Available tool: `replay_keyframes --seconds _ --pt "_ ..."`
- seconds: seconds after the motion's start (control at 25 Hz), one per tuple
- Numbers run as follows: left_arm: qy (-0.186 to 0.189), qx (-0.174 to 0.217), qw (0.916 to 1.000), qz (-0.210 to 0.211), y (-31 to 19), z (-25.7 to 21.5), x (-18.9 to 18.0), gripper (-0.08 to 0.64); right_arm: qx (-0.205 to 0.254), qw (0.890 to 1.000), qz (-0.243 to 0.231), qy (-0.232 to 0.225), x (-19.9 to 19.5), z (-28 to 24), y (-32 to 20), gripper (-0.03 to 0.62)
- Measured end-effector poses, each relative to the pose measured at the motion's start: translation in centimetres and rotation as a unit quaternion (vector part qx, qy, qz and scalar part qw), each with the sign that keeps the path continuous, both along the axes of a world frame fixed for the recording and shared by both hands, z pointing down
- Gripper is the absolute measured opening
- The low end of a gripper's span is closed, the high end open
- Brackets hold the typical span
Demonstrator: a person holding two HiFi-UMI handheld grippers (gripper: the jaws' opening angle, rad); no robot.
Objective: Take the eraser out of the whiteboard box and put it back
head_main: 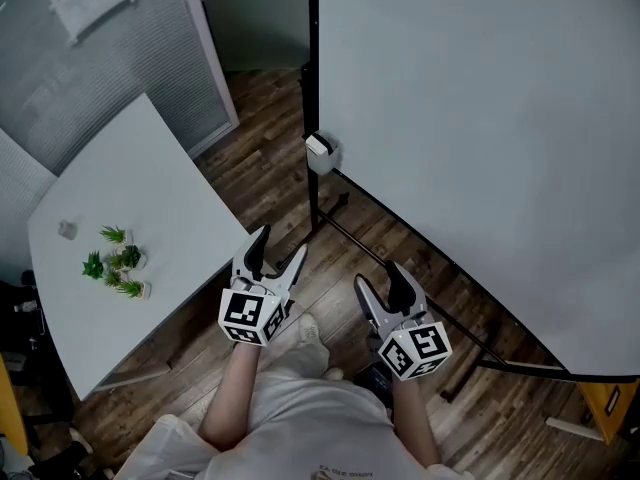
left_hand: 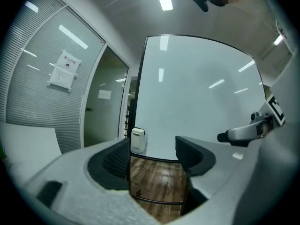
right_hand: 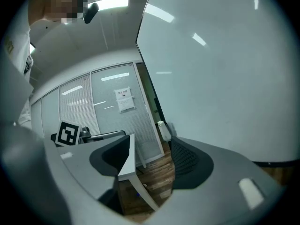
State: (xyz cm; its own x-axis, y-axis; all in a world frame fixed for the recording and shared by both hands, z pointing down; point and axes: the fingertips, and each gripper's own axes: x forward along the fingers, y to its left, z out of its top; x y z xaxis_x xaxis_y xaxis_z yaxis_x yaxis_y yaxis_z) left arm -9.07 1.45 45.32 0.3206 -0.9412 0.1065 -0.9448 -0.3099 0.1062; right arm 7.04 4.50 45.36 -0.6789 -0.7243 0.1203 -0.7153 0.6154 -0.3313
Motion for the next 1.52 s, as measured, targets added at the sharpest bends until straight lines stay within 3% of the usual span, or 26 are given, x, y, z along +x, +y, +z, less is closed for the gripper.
replay_keyframes --seconds 0.48,0.8,1.52 --pt "0.016 0.006 0.9991 0.039 -11.1 -0.1 -1.0 0.295 0.0 1.0 0.009 0.023 -3.1 0.1 -8.6 0.265" --pt "0.008 0.002 0.9976 0.069 -13.1 -0.2 -1.2 0.295 0.013 1.0 0.021 0.015 -4.8 -0.6 -11.0 0.268" --pt "-0.005 0.022 0.9968 0.077 -16.9 -1.3 -0.6 0.29 0.023 1.0 -0.006 0.003 -6.6 -0.9 -15.2 0.275"
